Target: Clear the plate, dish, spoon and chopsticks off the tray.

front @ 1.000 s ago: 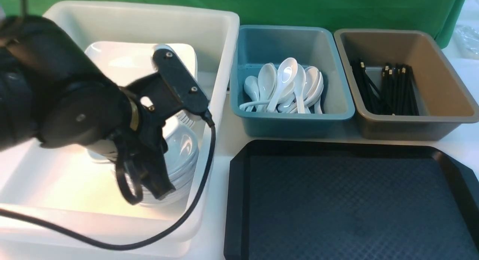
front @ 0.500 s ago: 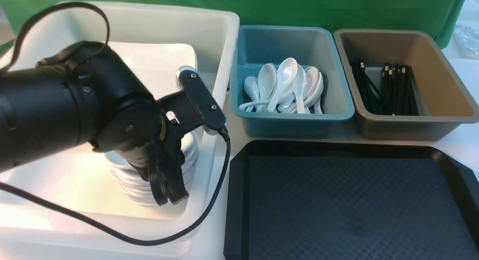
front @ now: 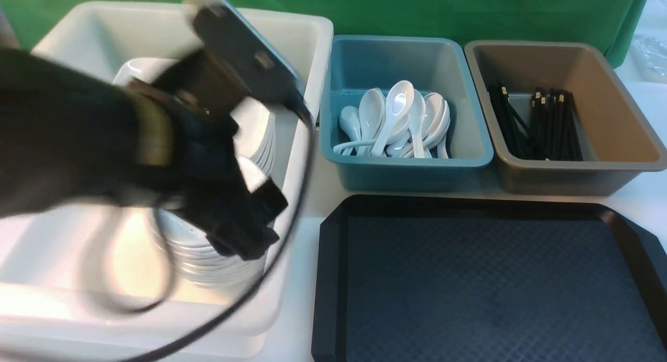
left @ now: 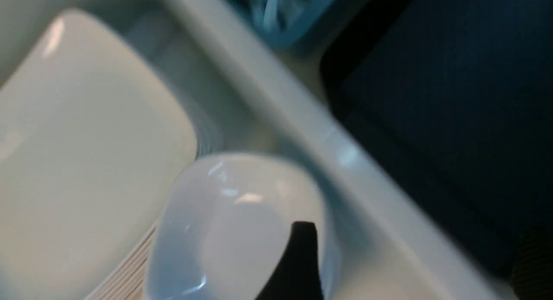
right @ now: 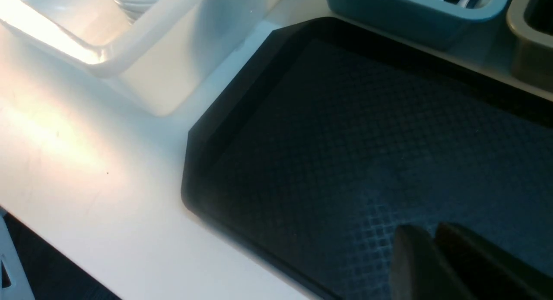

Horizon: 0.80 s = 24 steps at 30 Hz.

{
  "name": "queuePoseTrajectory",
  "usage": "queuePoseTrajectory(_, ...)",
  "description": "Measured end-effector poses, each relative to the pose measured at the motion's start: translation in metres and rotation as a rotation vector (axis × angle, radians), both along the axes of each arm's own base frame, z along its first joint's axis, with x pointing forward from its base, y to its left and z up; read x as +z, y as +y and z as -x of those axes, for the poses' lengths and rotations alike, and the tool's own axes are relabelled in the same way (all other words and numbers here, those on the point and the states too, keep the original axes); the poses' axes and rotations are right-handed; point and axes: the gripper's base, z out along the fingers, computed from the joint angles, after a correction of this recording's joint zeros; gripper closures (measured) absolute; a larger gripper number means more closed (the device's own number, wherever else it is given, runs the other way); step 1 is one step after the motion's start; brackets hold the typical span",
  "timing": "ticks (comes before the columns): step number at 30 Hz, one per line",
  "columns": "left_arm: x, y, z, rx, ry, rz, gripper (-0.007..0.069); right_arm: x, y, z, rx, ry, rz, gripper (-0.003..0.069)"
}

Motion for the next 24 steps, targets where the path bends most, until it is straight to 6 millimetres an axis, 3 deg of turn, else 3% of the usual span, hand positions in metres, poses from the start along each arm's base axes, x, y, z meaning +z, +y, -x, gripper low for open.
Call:
queuePoseTrajectory(1,0.005,0.002,0.007,-0.015,-0.028,0.067,0.0082,0.0,0.0,0.0,0.0,0.0,0.0,0.0558)
queuePoseTrajectory(2,0.009,0.014,0.03,-0.052,-0.075,0.224,0.0193,0.0,0.0,0.0,0.0,0.001,0.0,0.0552)
queuePoseTrajectory(3,0.008,0.018,0.036,-0.062,-0.093,0.278,0.0236,0.0,0.0,0.0,0.0,0.001,0.0,0.055)
queuePoseTrajectory(5,0.002,0.033,0.057,-0.099,-0.175,0.458,0.0411,0.0,0.0,0.0,0.0,0.001,0.0,0.0547)
queuePoseTrajectory(7,-0.015,0.043,0.07,-0.126,-0.261,0.591,0.0543,0.0,0.0,0.0,0.0,0.002,-0.001,0.0543)
queuePoseTrajectory(9,-0.032,0.049,0.077,-0.148,-0.333,0.66,0.0593,0.0,0.0,0.0,0.0,0.002,-0.001,0.0538)
queuePoseTrajectory(15,-0.07,0.057,0.088,-0.199,-0.459,0.766,0.0614,0.0,0.0,0.0,-0.001,0.003,-0.002,0.0526)
queuePoseTrajectory(24,-0.116,0.06,0.091,-0.191,-0.384,0.702,0.0614,0.0,0.0,0.0,-0.001,0.003,-0.003,0.0508)
